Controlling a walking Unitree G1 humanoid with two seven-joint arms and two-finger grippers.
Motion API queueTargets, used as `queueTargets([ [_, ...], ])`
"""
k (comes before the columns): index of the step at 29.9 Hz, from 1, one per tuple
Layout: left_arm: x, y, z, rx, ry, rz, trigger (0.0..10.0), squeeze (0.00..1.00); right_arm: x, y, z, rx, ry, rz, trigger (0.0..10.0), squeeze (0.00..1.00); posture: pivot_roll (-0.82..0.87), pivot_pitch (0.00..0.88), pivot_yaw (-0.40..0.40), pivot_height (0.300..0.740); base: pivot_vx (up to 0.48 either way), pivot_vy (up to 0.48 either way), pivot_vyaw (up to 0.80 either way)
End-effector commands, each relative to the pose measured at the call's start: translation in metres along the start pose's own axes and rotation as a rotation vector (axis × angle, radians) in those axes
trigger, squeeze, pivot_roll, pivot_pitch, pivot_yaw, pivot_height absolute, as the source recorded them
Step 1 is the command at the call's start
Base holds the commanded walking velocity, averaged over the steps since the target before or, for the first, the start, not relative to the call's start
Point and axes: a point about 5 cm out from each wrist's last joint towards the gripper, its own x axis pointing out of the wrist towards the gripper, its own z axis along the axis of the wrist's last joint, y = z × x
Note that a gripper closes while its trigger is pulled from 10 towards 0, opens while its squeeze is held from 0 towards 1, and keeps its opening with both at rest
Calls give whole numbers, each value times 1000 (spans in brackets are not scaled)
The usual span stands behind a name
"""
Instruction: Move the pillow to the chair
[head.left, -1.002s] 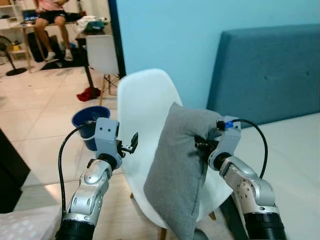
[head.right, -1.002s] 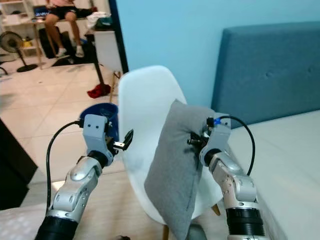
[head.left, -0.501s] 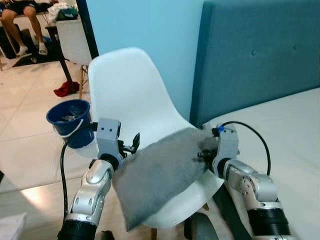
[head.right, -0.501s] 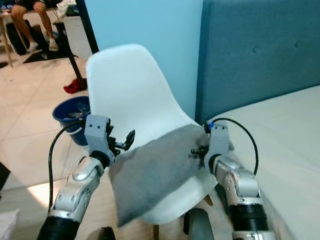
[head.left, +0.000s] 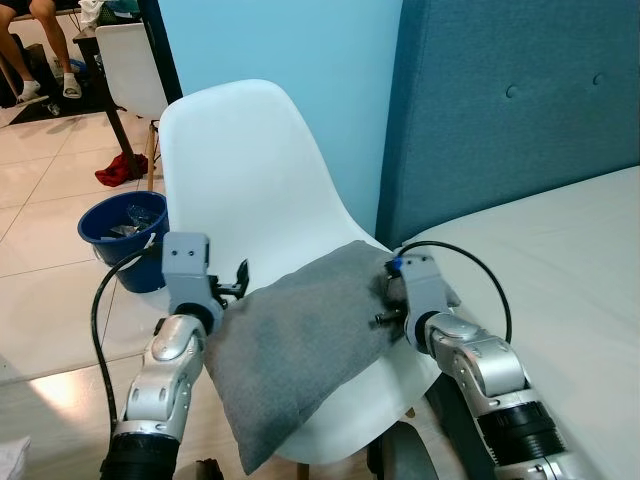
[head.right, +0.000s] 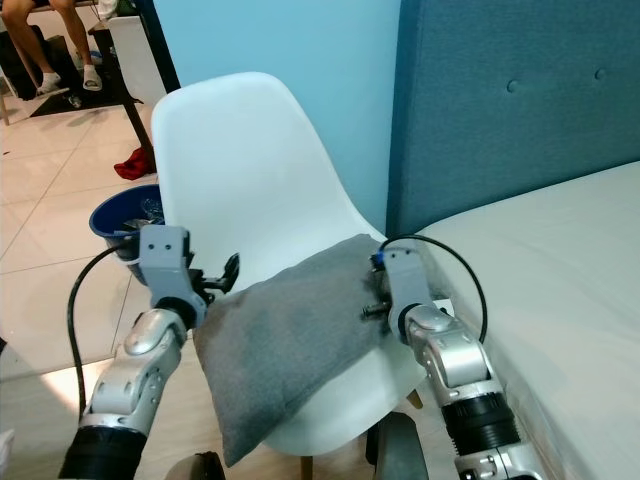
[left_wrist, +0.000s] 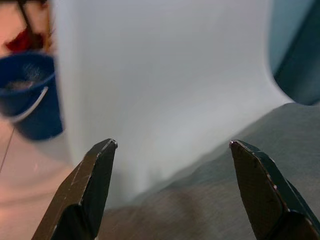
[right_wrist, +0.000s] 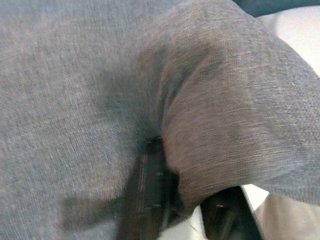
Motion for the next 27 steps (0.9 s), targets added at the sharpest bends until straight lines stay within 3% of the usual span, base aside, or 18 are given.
queueTargets([
  [1,-1,6,-2,-26,20,13,10000,0,1,6,4,-33,-8,11,10000,1000,-60,0,13,512,0,0,0],
  [5,-11,-2,-2,-38,9,-39,10000,0,-5,-8,1,-16,-14,-48,10000,1000,-60,0,11,512,0,0,0],
  [7,-11,-2,-2,-38,9,-39,10000,0,-5,-8,1,-16,-14,-48,10000,1000,-60,0,11,512,0,0,0],
  [9,-17,-7,-7,-36,23,-41,10000,0,-13,-19,-5,-20,-11,-65,10000,1000,-69,0,12,512,0,0,0],
  [13,-20,-9,-9,-37,27,-41,10000,0,-20,-27,-8,-24,-18,-82,10000,1000,-75,0,14,512,0,0,0],
  [17,-22,-7,-10,-44,38,-31,10000,0,-28,-40,-11,35,-87,-116,10000,1000,-73,0,15,512,0,0,0],
  [21,-29,-3,-13,-40,52,-28,10000,0,-35,-42,-10,117,-200,-123,10000,1000,-70,0,15,512,0,0,0],
  [22,-32,-1,-16,-38,64,-25,10000,0,-39,-38,-10,171,-251,-95,10000,337,-70,0,17,512,0,0,0],
  [23,-32,-1,-16,-38,64,-25,10000,0,-39,-38,-10,171,-251,-95,10000,337,-70,0,17,512,0,0,0],
  [24,-34,1,-18,-35,72,-19,10000,0,-41,-35,-10,197,-286,-76,10000,0,-70,0,17,512,0,0,0],
  [27,-38,4,-20,-34,84,-7,10000,0,-46,-28,-10,249,-344,-44,10000,0,-72,0,18,517,0,0,0],
])
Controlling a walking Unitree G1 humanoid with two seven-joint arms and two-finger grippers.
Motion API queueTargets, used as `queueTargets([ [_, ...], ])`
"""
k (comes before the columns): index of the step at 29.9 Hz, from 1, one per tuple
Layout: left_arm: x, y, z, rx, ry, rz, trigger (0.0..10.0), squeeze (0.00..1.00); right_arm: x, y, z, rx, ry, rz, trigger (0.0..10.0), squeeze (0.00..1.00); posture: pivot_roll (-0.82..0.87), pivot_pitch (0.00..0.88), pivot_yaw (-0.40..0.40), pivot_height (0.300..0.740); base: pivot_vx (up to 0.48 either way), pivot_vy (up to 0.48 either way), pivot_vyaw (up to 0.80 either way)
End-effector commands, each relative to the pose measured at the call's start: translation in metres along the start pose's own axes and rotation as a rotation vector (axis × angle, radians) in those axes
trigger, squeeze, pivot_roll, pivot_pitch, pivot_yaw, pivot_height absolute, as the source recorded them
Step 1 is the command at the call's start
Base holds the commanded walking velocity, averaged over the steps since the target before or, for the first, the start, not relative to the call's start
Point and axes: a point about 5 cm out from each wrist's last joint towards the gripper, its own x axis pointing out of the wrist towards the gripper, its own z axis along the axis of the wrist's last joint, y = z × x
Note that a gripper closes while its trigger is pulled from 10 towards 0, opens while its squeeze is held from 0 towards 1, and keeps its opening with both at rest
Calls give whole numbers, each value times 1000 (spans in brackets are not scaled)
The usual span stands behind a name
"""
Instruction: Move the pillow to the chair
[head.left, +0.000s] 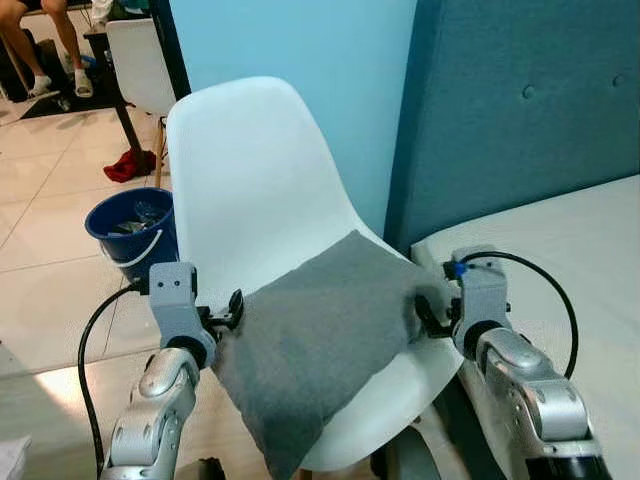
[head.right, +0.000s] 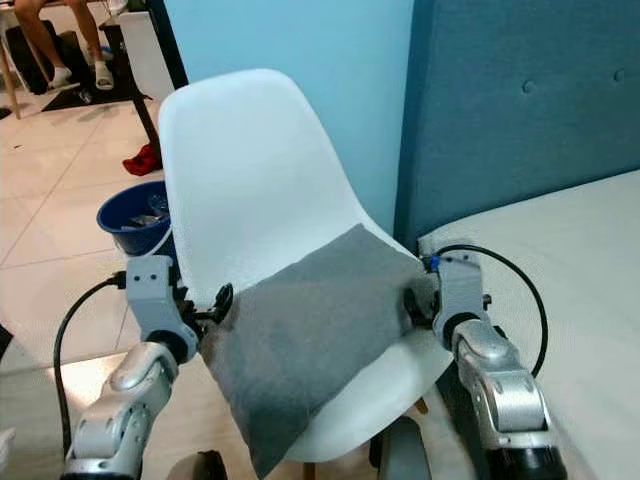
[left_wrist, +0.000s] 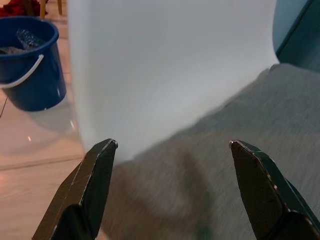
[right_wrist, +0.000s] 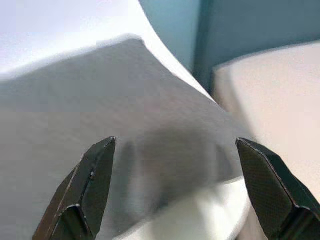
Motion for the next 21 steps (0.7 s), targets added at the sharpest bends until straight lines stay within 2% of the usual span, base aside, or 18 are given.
queueTargets([
  [1,-3,6,1,12,6,17,10000,0,-4,5,4,42,-52,23,10000,0,-72,0,18,521,0,0,0],
  [2,-3,6,1,12,6,17,10000,0,-4,5,4,42,-52,23,10000,0,-72,0,18,521,0,0,0],
  [4,-1,6,0,-5,20,23,10000,0,-6,14,3,81,-99,49,10000,0,-70,0,19,531,0,0,0],
  [7,1,5,0,-23,27,24,10000,0,-6,18,3,59,-116,62,10000,0,-72,0,19,540,-320,0,0],
  [9,2,4,0,-22,24,23,10000,0,-6,18,2,53,-118,65,10000,0,-72,0,19,545,-480,0,0],
  [21,1,4,0,-10,25,30,10000,0,-6,18,-1,41,-142,69,10000,0,-74,0,12,587,0,0,0],
])
